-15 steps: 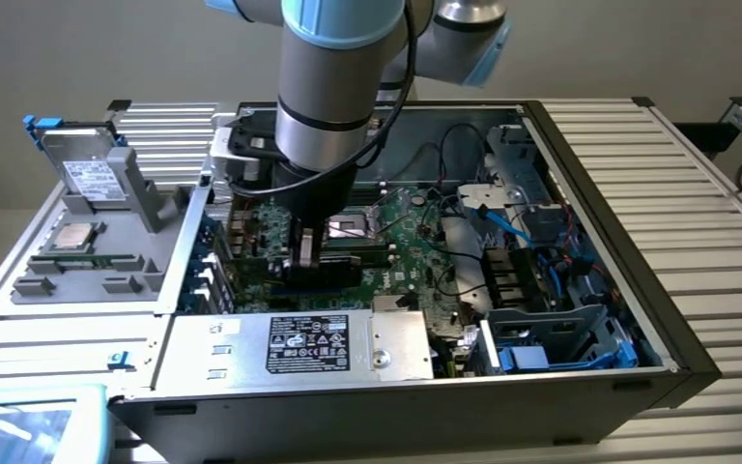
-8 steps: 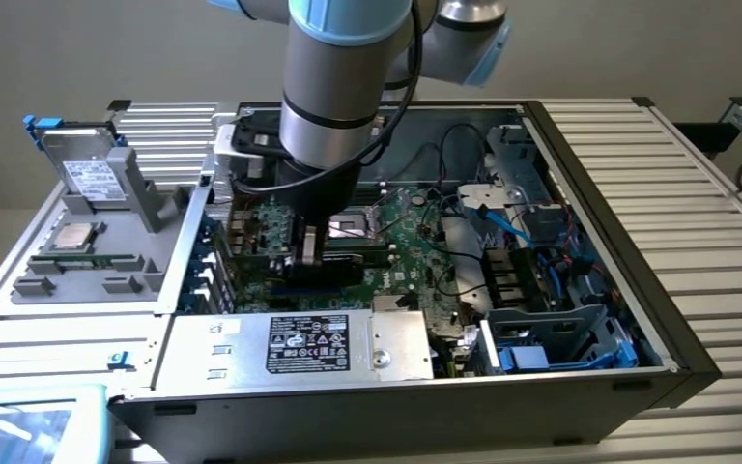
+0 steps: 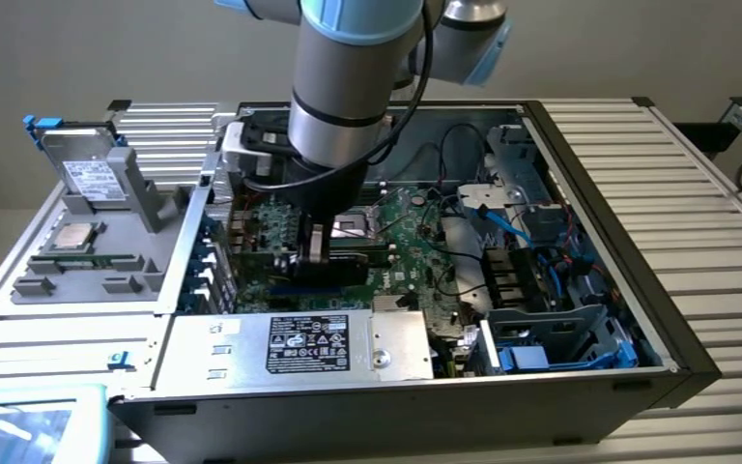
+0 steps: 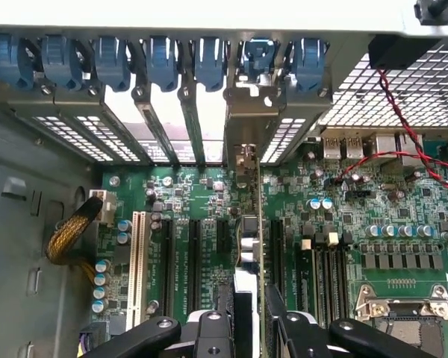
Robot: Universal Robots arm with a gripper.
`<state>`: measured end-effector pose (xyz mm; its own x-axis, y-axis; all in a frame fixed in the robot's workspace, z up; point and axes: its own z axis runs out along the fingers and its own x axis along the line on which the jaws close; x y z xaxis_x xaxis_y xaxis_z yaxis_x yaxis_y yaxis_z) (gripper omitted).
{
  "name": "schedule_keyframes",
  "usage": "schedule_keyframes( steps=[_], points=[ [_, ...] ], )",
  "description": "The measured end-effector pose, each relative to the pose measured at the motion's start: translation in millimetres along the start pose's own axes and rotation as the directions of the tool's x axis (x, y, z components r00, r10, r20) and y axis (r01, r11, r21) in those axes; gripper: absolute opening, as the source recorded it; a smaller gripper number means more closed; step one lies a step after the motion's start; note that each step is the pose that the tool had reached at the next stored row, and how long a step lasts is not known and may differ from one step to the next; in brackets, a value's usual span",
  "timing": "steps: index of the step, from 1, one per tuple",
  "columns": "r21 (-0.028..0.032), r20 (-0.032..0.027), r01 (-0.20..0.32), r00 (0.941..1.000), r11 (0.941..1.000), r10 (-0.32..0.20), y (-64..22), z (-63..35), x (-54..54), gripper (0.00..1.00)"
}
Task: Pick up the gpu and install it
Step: 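Insert the gpu into the slot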
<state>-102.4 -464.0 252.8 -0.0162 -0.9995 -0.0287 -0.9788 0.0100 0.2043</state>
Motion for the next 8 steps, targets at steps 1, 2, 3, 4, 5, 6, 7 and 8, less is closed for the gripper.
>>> schedule_keyframes(
  steps=[1,2,3,4,5,6,7,8],
  points=[
    [-0.0027,0.0003,0.0,1.0,1.0,0.0,0.2,-0.4,-0.3,0.27],
    [-0.0057,0.0004,0.0,1.0,1.0,0.0,0.3,-1.2,-0.4,0.27],
    [-0.0087,0.0009,0.0,1.0,1.0,0.0,0.4,-2.3,-0.6,0.27],
    [-0.0115,0.0007,0.0,1.0,0.9999,0.0,0.3,-3.2,-0.6,0.27],
    [-0.0143,0.0009,0.0,1.0,0.9999,0.0,-0.3,-3.5,-0.6,0.27],
    [-0.017,0.0009,0.0,1.0,0.9999,0.0,-1.3,-3.7,-0.6,0.27],
    [-0.0194,0.0005,-0.001,1.0,0.9998,0.001,-3.1,-4.3,-0.6,0.27],
    [-0.0214,0.0004,-0.001,1.0,0.9998,0.001,-5.3,-4.8,-0.7,0.27]
  ],
)
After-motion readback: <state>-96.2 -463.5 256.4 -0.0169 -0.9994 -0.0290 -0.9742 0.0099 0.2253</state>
